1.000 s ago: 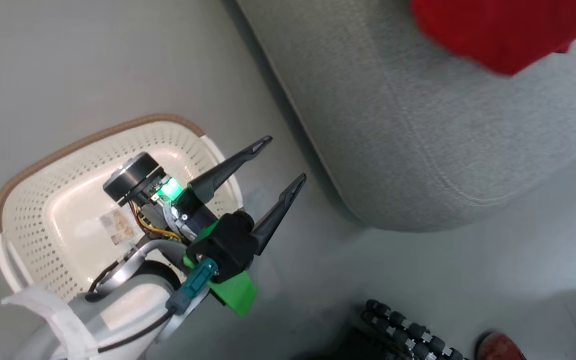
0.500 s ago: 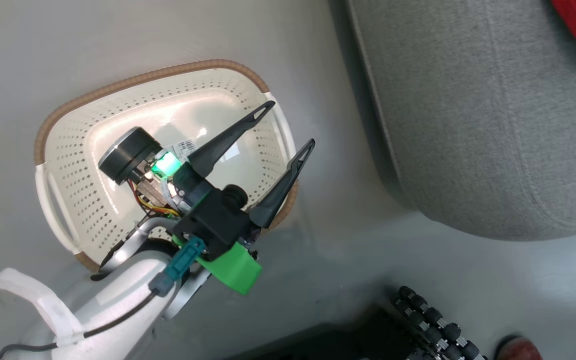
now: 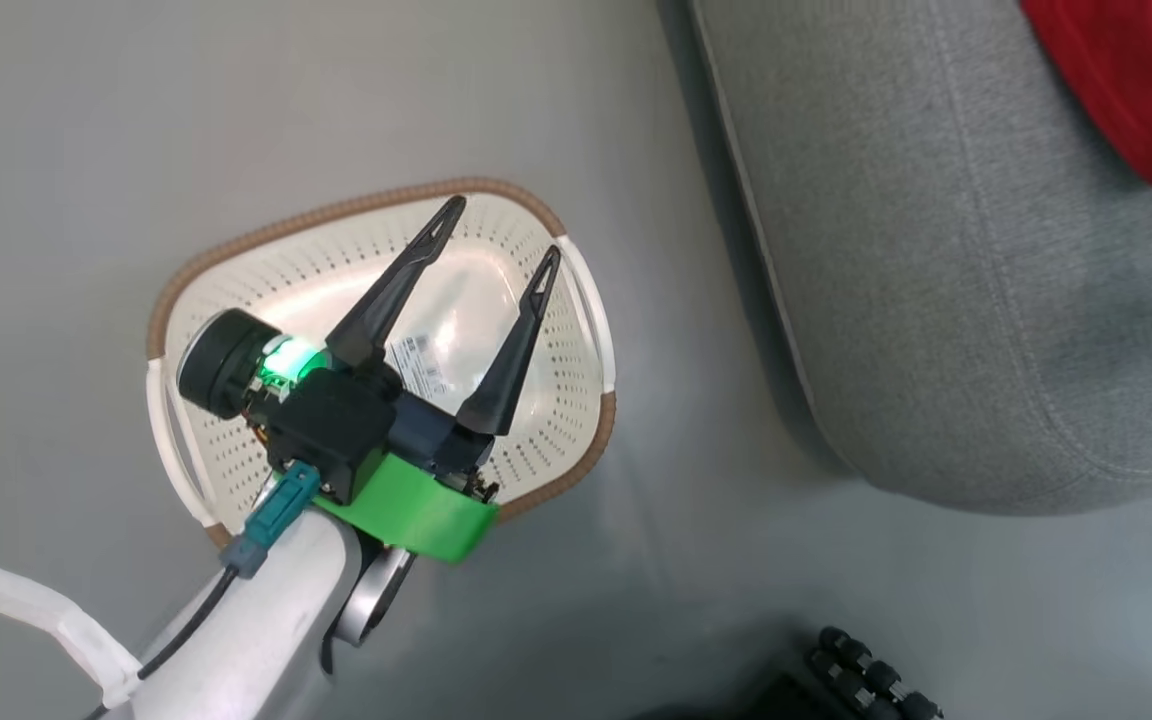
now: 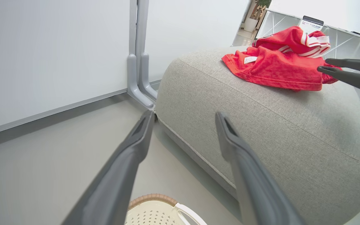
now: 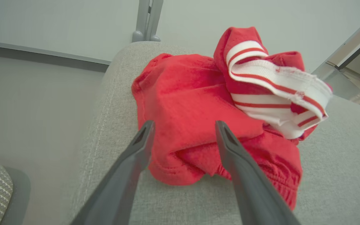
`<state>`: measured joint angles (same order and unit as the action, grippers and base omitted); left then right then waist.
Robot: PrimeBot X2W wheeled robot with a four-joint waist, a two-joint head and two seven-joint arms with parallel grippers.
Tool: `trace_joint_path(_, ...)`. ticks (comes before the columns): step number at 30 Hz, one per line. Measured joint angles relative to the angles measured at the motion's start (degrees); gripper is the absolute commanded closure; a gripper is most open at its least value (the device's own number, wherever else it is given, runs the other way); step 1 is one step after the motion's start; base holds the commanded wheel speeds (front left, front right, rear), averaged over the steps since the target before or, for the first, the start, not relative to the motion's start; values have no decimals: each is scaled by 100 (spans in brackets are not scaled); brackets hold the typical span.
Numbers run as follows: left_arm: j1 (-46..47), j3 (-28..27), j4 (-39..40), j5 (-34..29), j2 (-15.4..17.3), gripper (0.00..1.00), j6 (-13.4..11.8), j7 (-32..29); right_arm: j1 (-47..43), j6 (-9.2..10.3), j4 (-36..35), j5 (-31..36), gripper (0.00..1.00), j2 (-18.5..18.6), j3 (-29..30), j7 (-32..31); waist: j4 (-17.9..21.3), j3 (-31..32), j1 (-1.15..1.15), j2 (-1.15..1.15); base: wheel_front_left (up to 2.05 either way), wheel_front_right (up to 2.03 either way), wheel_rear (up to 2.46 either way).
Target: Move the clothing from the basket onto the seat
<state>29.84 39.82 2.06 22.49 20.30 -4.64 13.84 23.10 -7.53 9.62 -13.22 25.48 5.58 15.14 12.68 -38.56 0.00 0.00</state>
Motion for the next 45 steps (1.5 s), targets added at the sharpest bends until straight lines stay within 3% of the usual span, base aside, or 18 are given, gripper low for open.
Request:
trace_joint_path(5, -377, -356, -376, 132, -255, 0, -243, 102, -535, 0, -307, 49, 0, -389, -335, 0, -55, 515, 0, 0, 0, 0, 0)
trace_joint_path(9, -762, -847, -425, 103, -595, 0, -293, 119, -848, 0, -398, -57, 0, -649, -756, 0, -139, 970, 0, 0, 0, 0, 0)
trace_joint_path(17, -1937, -2094, -445, -225, -1221, 0, -115, 121, -1416, 0, -426, -245, 0, -1061, -1539, 0, -456, 1941, 0, 0, 0, 0, 0)
trace_joint_path(24, -2885, -3044, -437, -613, -1535, 0, 80, 122, -1829, 0, -519, -201, 0, -1426, -1720, -1, -830, 2748, 0, 0, 0, 0, 0)
trace_joint_path(37, -4169, -3665, -365, -1113, -1724, 0, 461, 130, -2552, 0, -712, 4, 0, -1802, -1356, 0, -1348, 3926, -1, 0, 0, 0, 0)
trace_joint_path(45, -4505, -3654, -254, -1145, -1734, 0, 465, 130, -2757, 0, -711, -8, 0, -1850, -1332, 0, -1384, 4263, -1, 0, 0, 0, 0)
